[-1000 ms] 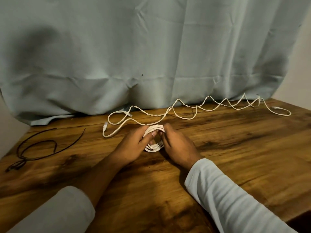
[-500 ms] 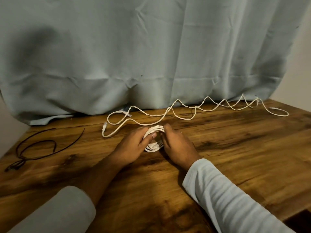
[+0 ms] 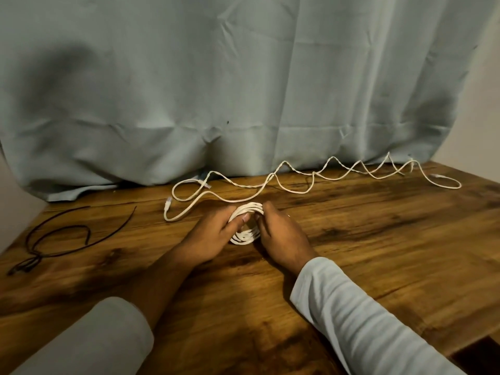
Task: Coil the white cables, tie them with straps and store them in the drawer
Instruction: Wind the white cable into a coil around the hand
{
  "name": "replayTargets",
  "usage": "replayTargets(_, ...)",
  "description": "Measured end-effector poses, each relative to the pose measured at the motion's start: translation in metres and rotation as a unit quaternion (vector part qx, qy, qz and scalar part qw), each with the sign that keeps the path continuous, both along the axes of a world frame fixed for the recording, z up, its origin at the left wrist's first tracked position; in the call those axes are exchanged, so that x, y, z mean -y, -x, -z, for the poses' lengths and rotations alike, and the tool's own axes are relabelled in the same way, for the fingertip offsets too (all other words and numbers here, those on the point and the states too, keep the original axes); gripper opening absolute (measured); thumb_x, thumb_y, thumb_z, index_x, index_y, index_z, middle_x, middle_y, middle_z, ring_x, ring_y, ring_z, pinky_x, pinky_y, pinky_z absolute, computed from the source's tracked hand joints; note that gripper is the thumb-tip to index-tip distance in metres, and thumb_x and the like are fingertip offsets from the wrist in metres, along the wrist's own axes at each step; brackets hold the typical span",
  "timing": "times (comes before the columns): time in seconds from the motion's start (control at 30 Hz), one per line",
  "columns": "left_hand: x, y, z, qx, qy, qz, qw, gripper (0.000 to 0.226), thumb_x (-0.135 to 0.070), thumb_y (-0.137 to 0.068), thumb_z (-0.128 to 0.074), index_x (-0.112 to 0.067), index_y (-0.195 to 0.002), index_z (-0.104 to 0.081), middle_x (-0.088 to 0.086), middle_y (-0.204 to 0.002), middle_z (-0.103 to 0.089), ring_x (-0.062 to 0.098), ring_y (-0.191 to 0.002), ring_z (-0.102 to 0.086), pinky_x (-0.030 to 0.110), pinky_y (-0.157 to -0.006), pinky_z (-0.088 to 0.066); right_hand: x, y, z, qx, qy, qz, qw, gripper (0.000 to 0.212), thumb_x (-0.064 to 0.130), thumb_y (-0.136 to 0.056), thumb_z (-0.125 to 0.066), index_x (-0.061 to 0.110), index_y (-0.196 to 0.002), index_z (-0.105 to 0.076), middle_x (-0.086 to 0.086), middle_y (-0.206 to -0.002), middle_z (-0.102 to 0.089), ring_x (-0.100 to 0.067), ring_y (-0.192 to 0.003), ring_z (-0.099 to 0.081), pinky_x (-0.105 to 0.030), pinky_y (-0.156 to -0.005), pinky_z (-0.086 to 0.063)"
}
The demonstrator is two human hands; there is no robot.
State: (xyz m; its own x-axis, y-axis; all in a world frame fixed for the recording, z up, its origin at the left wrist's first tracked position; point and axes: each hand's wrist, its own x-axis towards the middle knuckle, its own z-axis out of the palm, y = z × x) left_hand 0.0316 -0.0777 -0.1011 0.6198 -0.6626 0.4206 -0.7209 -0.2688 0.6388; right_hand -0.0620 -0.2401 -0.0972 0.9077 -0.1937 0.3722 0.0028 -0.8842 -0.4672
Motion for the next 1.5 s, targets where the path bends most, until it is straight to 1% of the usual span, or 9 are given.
replayTargets(0.17, 0.005, 0.014, -0.01, -0.22, 0.11, 0.092, 0.965, 0.03, -0.025, -0.105, -0.051, -0.003, -0.113, -0.069, 0.002, -0.066, -0.059, 0.009, -0.067, -0.059, 0.02, -0.069, -0.049, 0.001, -0.001, 0.001, 0.015, -0.07, -0.024, 0.997, 0.025, 0.038, -0.11, -0.039, 0.023, -0.122, -0.055, -0.003, -0.108, -0.069, -0.02, -0.096, -0.065, -0.047, -0.085, -0.054)
replayTargets(0.43, 0.007, 0.014, -0.016, -0.449, 0.231, 0.116, 0.855, 0.035, -0.045, -0.093, -0.058, -0.012, -0.084, -0.054, -0.002, -0.057, -0.032, 0.017, -0.061, -0.043, 0.026, -0.064, -0.043, -0.001, 0.001, 0.0, 0.053, -0.151, -0.078, 0.984, 0.021, 0.042, -0.109, -0.04, 0.03, -0.106, -0.057, 0.008, -0.09, -0.064, -0.014, -0.084, -0.062, -0.05, -0.081, -0.052)
replayTargets(0.57, 0.01, 0.014, -0.015, -0.434, 0.24, 0.103, 0.862, 0.035, -0.046, -0.093, -0.06, -0.014, -0.078, -0.055, -0.002, -0.057, -0.031, 0.015, -0.058, -0.041, 0.026, -0.062, -0.041, 0.003, 0.002, 0.001, 0.06, -0.178, -0.087, 0.978, 0.024, 0.056, -0.105, -0.039, 0.041, -0.093, -0.055, 0.009, -0.078, -0.061, -0.015, -0.074, -0.061, -0.052, -0.072, -0.053)
replayTargets(0.67, 0.012, 0.017, -0.015, -0.373, 0.211, 0.087, 0.899, 0.036, -0.043, -0.099, -0.053, -0.012, -0.08, -0.053, 0.0, -0.057, -0.036, 0.014, -0.058, -0.047, 0.024, -0.063, -0.045, 0.004, 0.005, -0.004, 0.042, -0.126, -0.081, 0.988, 0.024, 0.047, -0.11, -0.036, 0.034, -0.102, -0.055, 0.008, -0.083, -0.062, -0.013, -0.077, -0.061, -0.047, -0.074, -0.052)
replayTargets(0.83, 0.006, 0.014, -0.009, -0.107, 0.088, 0.024, 0.99, 0.025, -0.035, -0.106, -0.05, -0.016, -0.11, -0.066, -0.001, -0.077, -0.068, 0.011, -0.075, -0.066, 0.028, -0.072, -0.053, 0.006, 0.005, -0.006, 0.028, 0.027, -0.019, 0.999, 0.031, 0.043, -0.111, -0.031, 0.019, -0.112, -0.05, -0.006, -0.096, -0.068, -0.023, -0.082, -0.062, -0.038, -0.07, -0.045)
replayTargets(1.0, 0.004, 0.006, -0.004, 0.098, 0.002, -0.054, 0.994, 0.027, -0.04, -0.106, -0.047, -0.021, -0.117, -0.063, -0.007, -0.104, -0.068, 0.007, -0.096, -0.063, 0.038, -0.084, -0.053, 0.002, 0.005, -0.01, 0.064, 0.115, 0.012, 0.991, 0.024, 0.036, -0.11, -0.036, 0.016, -0.117, -0.049, -0.012, -0.104, -0.07, -0.031, -0.09, -0.063, -0.033, -0.072, -0.035)
replayTargets(1.23, 0.001, -0.005, 0.008, 0.099, -0.036, -0.05, 0.993, 0.05, -0.058, -0.101, -0.032, -0.021, -0.113, -0.064, -0.006, -0.103, -0.061, 0.013, -0.099, -0.057, 0.045, -0.089, -0.05, -0.002, 0.008, -0.01, 0.044, 0.153, 0.023, 0.987, 0.02, 0.03, -0.107, -0.045, 0.015, -0.119, -0.048, -0.011, -0.112, -0.07, -0.03, -0.099, -0.065, -0.038, -0.083, -0.041)
replayTargets(1.33, 0.001, 0.0, 0.006, 0.1, -0.033, -0.038, 0.994, 0.043, -0.052, -0.103, -0.037, -0.02, -0.114, -0.064, -0.006, -0.104, -0.064, 0.012, -0.098, -0.059, 0.041, -0.088, -0.05, -0.005, 0.01, -0.009, 0.032, 0.142, 0.026, 0.989, 0.022, 0.032, -0.107, -0.046, 0.014, -0.121, -0.047, -0.013, -0.114, -0.07, -0.033, -0.103, -0.066, -0.037, -0.082, -0.041)
replayTargets(1.5, -0.003, 0.013, 0.004, -0.029, 0.029, 0.026, 0.999, 0.022, -0.035, -0.105, -0.052, -0.025, -0.094, -0.067, -0.012, -0.086, -0.07, 0.004, -0.085, -0.065, 0.034, -0.082, -0.05, -0.008, 0.016, -0.004, 0.001, 0.079, 0.038, 0.996, 0.024, 0.038, -0.109, -0.037, 0.018, -0.118, -0.043, -0.015, -0.11, -0.07, -0.035, -0.099, -0.065, -0.034, -0.073, -0.038)
